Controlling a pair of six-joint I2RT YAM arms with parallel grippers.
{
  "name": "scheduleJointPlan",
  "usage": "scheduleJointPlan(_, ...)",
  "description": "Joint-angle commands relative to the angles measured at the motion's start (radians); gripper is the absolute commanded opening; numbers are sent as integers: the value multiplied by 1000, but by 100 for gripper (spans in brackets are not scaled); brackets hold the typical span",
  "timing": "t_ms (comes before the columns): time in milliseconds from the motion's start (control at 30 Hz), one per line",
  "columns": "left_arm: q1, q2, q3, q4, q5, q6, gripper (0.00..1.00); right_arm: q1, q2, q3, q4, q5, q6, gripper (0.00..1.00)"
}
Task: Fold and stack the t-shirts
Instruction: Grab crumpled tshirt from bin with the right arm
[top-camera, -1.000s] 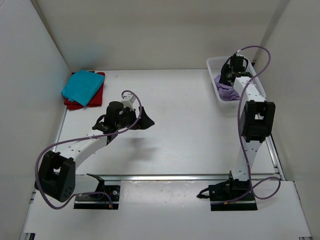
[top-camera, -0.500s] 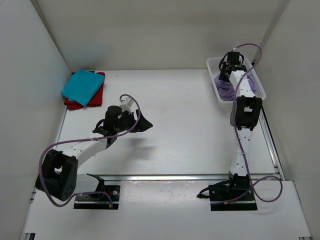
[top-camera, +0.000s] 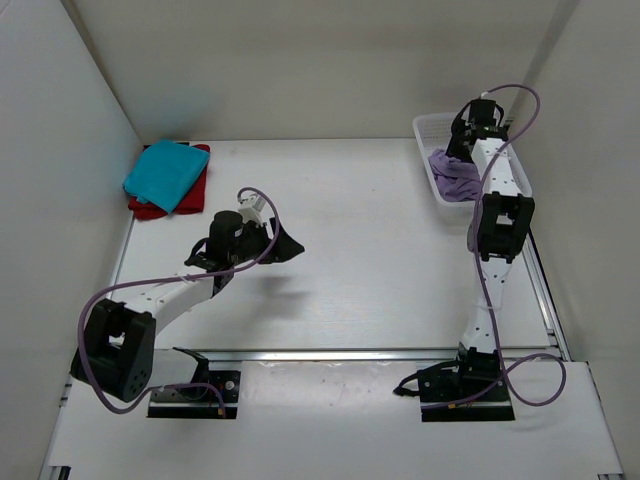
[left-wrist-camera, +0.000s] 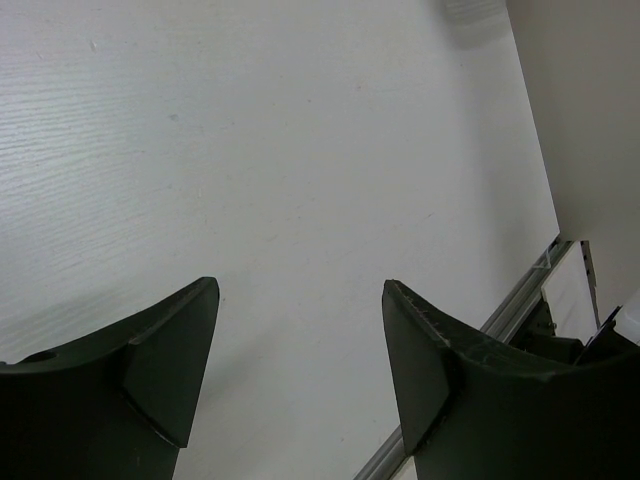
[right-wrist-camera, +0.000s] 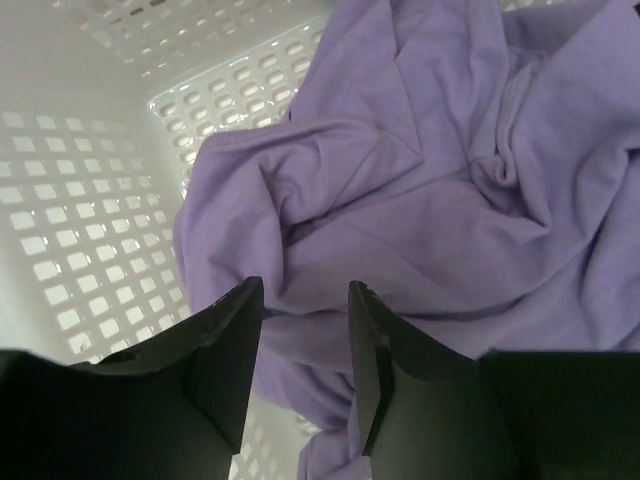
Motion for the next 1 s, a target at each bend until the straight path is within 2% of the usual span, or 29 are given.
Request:
scheduleJointPlan(0,-1,-39,-7,30,-2,-8,77,-3,-99,-56,22,-23,-32,38)
scheduleJointPlan(300,19,-39,-15,35,4,-6,78,6,-5,-26,7,-71,-37,32)
scheduleJointPlan(333,19,-30,-7,35,6,-3,77,8,2,-11,4,-60,-37,23)
scheduleJointPlan(400,10,-21,-10,35,4,0,76,11,12,17,-1,0,-29,0)
scheduleJointPlan(467,15,-16,-12,42,1,-5,76,2,5,40,-4,-2,-17,0)
scheduleJointPlan(533,16,-10,-13,46,7,0,75,6,-4,40,7,-8,-16,11)
scheduleJointPlan(567,21,-16,-16,55,7,-5,75,6,-16,34,13,-2,-37,27)
scheduleJointPlan(600,18,-10,-16,52,9,-15,74,6,-22,29,9,-3,-40,35)
scheduleJointPlan(667,15,-9,-15,59,6,-14,75,11,-27,0,16,-23,-49,38)
scheduleJointPlan(867,18,-4,-18,58,1,-8,74,-7,39,23,-21,-38,-39,31)
scheduleJointPlan(900,22,-3,-16,64,7,-15,74,-6,45,31,-21,-40,-31,28)
scheduleJointPlan(933,19,-3,-16,64,1,-15,75,-9,48,31,-19,-38,-35,17)
scheduleJointPlan(967,19,-3,-19,62,-3,-15,74,-7,51,37,-18,-37,-29,11)
